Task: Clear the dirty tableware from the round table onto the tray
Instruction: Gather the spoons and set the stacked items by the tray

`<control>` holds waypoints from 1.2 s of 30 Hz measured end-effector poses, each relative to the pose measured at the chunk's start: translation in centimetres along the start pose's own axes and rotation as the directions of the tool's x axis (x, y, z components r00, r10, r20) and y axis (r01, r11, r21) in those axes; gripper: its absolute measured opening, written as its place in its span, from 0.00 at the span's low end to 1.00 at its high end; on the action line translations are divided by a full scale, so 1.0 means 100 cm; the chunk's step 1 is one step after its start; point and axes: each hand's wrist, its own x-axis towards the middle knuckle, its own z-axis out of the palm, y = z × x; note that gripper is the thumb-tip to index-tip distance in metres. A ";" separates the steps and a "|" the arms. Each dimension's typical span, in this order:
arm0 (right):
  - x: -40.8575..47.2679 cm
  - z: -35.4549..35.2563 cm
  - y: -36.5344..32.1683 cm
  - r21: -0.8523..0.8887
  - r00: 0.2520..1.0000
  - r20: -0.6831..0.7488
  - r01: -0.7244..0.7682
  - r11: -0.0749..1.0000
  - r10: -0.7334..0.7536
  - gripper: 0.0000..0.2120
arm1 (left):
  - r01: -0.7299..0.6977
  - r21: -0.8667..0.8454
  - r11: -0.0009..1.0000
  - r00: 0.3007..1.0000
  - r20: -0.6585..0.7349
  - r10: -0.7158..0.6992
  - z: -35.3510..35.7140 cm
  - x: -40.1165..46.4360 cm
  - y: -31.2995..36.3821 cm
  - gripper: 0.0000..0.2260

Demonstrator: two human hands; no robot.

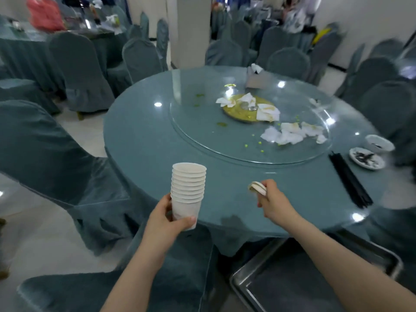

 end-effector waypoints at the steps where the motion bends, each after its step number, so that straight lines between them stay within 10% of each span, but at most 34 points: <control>1: -0.019 -0.012 0.000 0.015 0.999 -0.039 -0.002 1.000 0.003 0.05 | -0.006 -0.004 1.000 0.999 0.039 0.006 0.006 -0.006 0.002 0.28; 22: -0.311 -0.295 0.151 0.074 0.817 -0.550 -0.160 0.984 0.174 0.07 | -0.166 -0.047 0.985 0.821 0.547 0.165 0.322 -0.163 0.038 0.23; 36: -0.290 -0.481 0.320 0.091 0.870 -0.468 -0.131 0.987 0.159 0.08 | -0.125 -0.022 0.992 0.930 0.345 0.125 0.569 -0.197 0.009 0.20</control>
